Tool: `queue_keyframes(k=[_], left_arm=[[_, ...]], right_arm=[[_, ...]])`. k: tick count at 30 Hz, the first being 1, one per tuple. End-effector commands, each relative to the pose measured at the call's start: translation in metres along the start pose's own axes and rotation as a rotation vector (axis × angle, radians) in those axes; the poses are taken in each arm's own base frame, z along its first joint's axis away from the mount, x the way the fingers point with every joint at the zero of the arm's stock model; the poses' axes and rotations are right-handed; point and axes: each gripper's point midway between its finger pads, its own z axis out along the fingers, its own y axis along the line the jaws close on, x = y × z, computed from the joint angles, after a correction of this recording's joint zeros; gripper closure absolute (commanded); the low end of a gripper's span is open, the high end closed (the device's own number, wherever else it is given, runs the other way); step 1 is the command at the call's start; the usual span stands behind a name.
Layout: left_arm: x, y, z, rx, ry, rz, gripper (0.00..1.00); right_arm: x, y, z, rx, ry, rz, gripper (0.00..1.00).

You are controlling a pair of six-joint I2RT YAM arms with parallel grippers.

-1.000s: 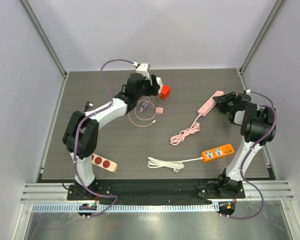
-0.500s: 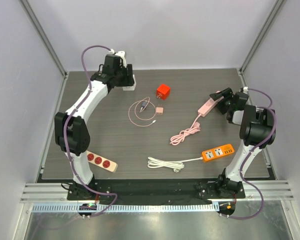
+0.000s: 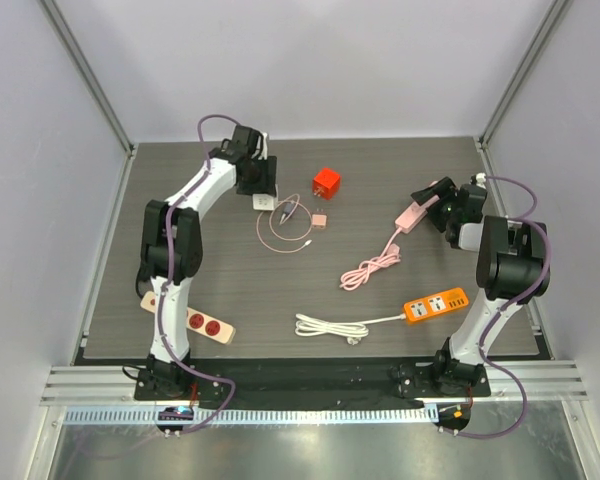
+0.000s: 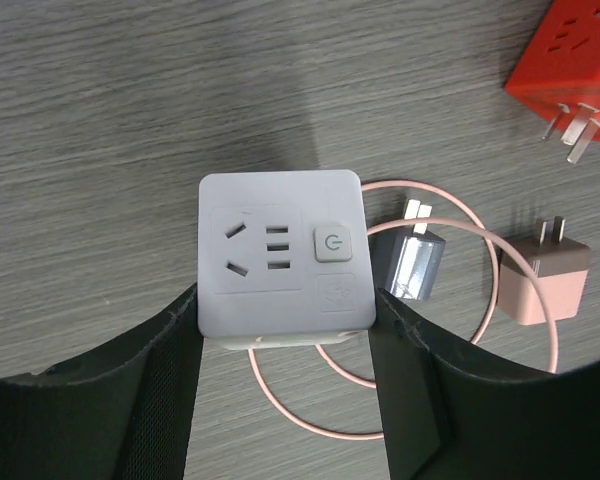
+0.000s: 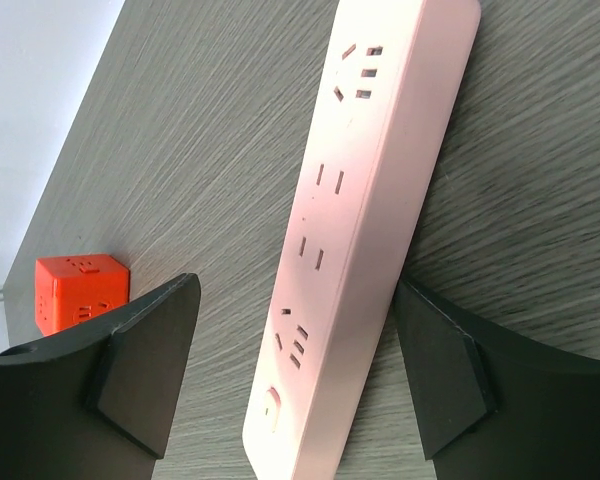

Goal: Pull the plug off the socket

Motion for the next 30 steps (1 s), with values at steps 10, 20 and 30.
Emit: queue_keyframes(k=[10, 20, 30], left_arm=[[-0.025, -0.008, -0.014, 0.018, -0.102, -0.045, 0.28], [-0.048, 0.024, -0.083, -0.158, -0.381, -0.098, 0.03], [-0.063, 0.009, -0.116, -0.062, -0.552, -0.130, 0.00]], right_arm=[[-0.005, 0.011, -0.003, -0.035, -0.026, -0.035, 0.13], [-0.005, 0.015, -0.004, -0.030, -0.032, -0.062, 0.01], [-0.024, 0.007, -0.021, 0.098, -0.098, -0.133, 0.00]])
